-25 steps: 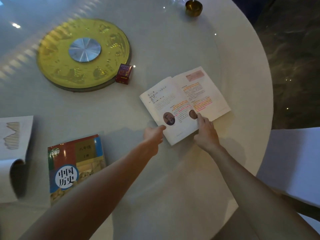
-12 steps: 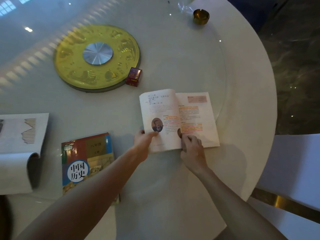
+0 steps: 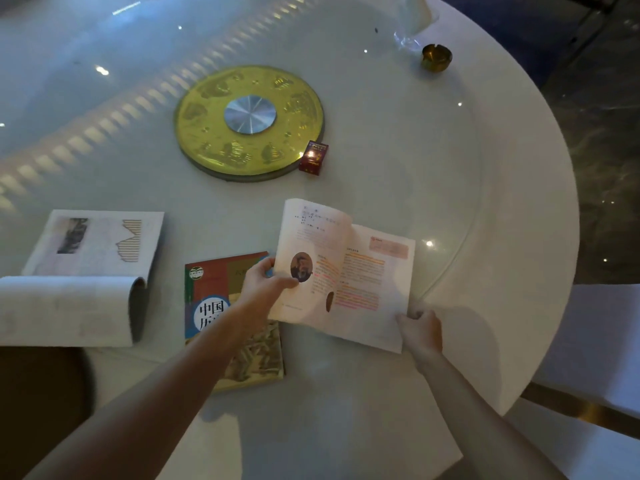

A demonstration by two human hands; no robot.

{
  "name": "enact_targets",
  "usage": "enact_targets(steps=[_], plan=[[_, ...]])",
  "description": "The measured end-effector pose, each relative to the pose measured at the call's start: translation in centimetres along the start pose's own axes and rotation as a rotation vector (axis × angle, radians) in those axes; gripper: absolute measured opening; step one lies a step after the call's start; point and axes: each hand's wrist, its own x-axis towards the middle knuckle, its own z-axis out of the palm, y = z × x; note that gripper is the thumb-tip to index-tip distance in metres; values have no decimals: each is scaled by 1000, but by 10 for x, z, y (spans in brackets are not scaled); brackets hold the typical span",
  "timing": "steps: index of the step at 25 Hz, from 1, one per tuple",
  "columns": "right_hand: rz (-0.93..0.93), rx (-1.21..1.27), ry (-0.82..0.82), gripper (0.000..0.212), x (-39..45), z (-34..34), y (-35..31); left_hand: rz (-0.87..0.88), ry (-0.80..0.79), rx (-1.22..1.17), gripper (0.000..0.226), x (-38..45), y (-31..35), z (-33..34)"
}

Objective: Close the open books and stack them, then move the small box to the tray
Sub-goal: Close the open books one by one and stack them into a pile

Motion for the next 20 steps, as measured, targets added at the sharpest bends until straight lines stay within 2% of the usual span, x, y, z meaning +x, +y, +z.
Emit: enact_targets(steps=[4,7,11,14,17,20], plan=[[49,192,-275,22,-29,7,4,85,-160,155,42,-23,0,7],[47,268,-326,13,-41,6,9,156,-303,346,40,-30,-14,40],[56,470,-323,25,-45,9,8,212,-330,503,38,-34,-45,78],[73,598,-389,37,-43,7,9,235,-372,554,42,-38,-65,91],[-37,420,-373,18,-41,7,12,248,-337,535,35,-38,-72,85],[-86,444,-362,32,-45,0,-3,284,-106,522,34,-35,-59,58]])
